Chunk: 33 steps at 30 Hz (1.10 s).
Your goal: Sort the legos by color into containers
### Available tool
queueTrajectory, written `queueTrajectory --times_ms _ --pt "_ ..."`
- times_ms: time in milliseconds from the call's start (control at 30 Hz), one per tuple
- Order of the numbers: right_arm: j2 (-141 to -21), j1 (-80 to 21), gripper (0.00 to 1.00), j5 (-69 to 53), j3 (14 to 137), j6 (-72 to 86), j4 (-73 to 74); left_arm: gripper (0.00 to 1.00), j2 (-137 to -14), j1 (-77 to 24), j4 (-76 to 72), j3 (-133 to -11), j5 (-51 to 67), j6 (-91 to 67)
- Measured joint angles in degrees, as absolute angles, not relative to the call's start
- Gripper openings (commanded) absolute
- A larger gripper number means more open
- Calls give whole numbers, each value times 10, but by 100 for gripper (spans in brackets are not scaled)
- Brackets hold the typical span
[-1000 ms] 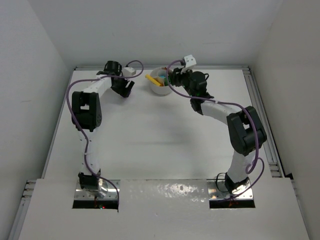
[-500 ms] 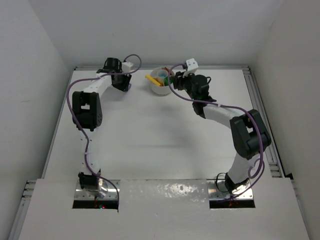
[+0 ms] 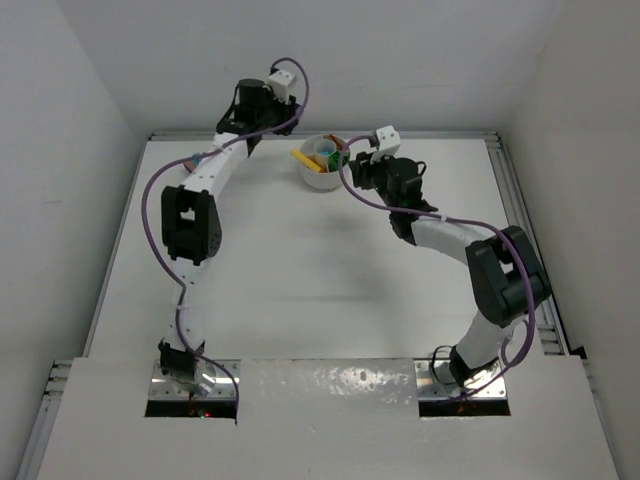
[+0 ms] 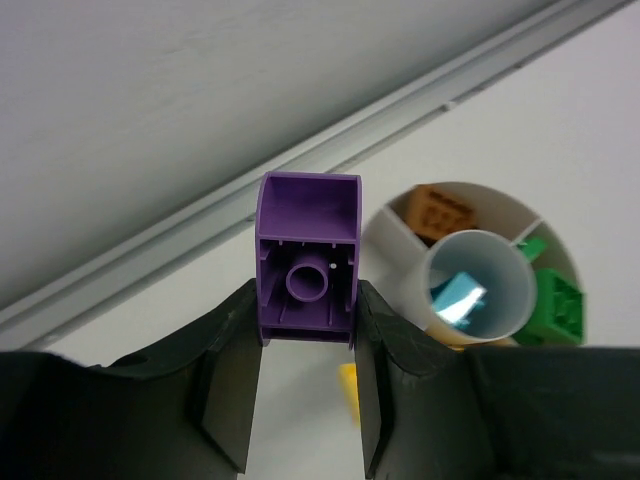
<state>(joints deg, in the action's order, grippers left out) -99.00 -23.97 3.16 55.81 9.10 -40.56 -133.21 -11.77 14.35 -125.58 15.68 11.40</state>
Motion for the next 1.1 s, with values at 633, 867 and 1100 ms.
queueTrajectory --times_ms 633,867,1100 --pt "-950 -240 44 42 521 76 -386 0 -1401 -148 75 -1256 166 21" --pt "-949 -240 44 44 519 75 -384 8 -1404 -149 75 -1256 181 -5" --pt "-949 -240 44 45 519 70 -384 21 -1406 -150 71 -1234 188 -16"
